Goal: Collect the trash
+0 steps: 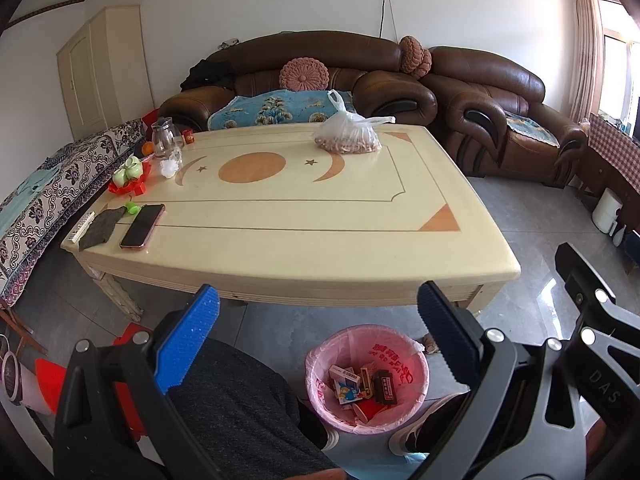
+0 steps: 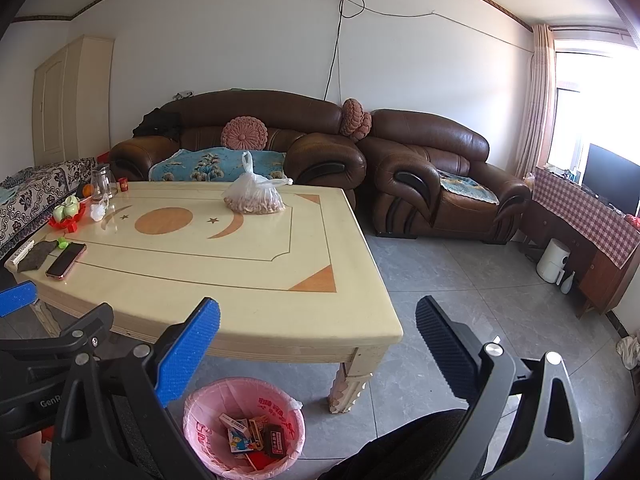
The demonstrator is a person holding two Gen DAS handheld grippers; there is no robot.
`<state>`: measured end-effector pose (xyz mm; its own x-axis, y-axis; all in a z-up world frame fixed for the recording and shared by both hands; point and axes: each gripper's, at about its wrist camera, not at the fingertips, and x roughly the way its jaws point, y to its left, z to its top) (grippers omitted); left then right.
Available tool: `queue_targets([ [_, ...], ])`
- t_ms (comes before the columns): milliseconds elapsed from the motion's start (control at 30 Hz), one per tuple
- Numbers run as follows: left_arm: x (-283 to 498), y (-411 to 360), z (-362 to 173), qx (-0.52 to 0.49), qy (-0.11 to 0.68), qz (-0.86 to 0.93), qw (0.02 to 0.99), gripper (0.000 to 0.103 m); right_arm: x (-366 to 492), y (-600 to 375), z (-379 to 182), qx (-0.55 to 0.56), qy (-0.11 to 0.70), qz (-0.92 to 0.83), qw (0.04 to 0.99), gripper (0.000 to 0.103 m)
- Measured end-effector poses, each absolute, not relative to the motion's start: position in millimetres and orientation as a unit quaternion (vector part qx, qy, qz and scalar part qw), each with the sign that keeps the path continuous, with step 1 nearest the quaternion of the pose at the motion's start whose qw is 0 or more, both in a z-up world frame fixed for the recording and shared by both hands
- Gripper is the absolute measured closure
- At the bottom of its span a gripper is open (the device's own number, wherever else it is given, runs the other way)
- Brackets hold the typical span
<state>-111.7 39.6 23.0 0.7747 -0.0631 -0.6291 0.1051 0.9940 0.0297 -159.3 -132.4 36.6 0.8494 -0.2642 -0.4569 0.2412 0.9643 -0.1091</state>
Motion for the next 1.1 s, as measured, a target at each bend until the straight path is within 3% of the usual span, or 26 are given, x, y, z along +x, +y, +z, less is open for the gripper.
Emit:
queue_targets([
  [1100,-114.6,42.3,25.3,0.043,0.334,-0.05,0.94,0.006,-161.1,-130.7,36.8,-0.024,0.239,-0.135,0.961,0.007],
])
